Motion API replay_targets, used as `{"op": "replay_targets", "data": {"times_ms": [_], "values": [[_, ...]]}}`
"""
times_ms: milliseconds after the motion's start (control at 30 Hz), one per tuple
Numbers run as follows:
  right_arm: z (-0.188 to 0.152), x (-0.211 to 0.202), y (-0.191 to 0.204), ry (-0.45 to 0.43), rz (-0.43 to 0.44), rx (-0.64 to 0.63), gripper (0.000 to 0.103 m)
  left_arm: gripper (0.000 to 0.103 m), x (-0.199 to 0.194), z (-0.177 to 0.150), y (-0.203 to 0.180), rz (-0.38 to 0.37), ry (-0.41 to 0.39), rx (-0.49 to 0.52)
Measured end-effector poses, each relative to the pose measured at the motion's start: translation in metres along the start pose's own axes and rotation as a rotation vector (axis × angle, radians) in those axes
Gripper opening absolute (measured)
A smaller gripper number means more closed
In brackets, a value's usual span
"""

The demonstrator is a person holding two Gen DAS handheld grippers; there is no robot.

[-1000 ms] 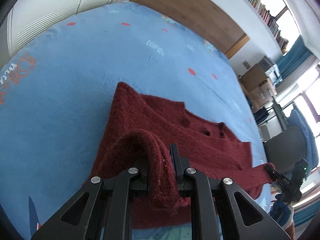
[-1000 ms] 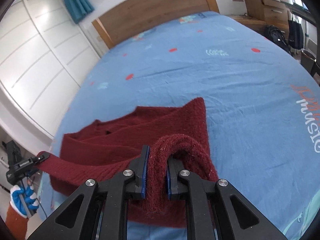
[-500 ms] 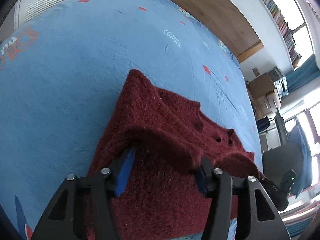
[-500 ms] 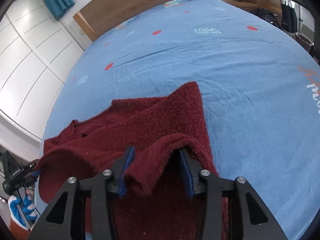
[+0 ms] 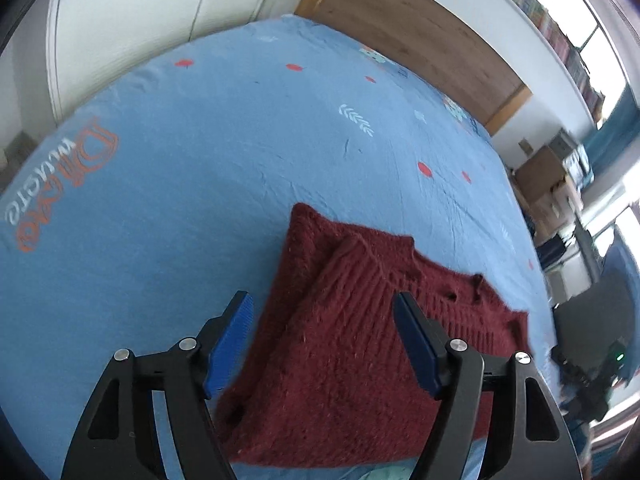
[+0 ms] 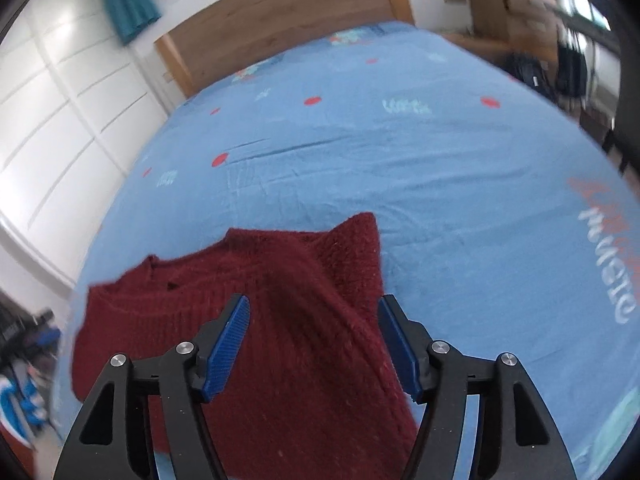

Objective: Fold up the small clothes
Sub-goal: 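Open both grippers and lift them off the folded sweater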

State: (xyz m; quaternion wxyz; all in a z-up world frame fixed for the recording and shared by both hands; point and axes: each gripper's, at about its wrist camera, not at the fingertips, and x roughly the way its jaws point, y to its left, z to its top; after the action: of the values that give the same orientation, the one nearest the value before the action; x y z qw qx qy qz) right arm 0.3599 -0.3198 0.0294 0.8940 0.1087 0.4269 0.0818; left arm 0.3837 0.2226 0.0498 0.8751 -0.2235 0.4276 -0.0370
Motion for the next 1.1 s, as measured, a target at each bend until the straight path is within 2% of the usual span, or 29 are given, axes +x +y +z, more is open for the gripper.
{"op": "replay_targets", "data": {"times_ms": [133, 333, 467, 567, 667, 767, 900, 967, 1100], "values": [[-0.028, -0.008, 0.019, -0.016, -0.03, -0.104, 0.068, 0.067, 0.007, -0.03, -0.015, 0.012, 0.012, 0.064], [-0.073, -0.007, 0.029, -0.024, -0.082, -0.174, 0.068, 0.067, 0.015, -0.074, -0.036, 0.055, -0.002, 0.178], [-0.086, 0.01, 0.024, 0.016, -0.112, -0.191, 0.068, 0.067, 0.036, -0.091, -0.041, 0.114, 0.023, 0.248], [-0.084, 0.026, 0.02, 0.039, -0.15, -0.215, 0.072, 0.067, 0.058, -0.095, -0.041, 0.151, 0.06, 0.256], [-0.074, 0.03, 0.022, 0.048, -0.165, -0.222, 0.076, 0.067, 0.055, -0.086, -0.049, 0.153, 0.035, 0.264], [-0.058, 0.015, 0.031, -0.011, -0.136, -0.224, 0.076, 0.067, 0.046, -0.071, -0.062, 0.148, -0.027, 0.291], [-0.035, 0.012, 0.045, -0.055, -0.112, -0.242, 0.076, 0.067, 0.054, -0.05, -0.073, 0.137, -0.044, 0.312], [-0.026, 0.02, 0.052, -0.056, -0.118, -0.258, 0.076, 0.067, 0.067, -0.044, -0.077, 0.123, -0.018, 0.325], [-0.016, 0.047, 0.058, -0.025, -0.128, -0.268, 0.076, 0.067, 0.092, -0.037, -0.078, 0.146, 0.009, 0.321]]}}
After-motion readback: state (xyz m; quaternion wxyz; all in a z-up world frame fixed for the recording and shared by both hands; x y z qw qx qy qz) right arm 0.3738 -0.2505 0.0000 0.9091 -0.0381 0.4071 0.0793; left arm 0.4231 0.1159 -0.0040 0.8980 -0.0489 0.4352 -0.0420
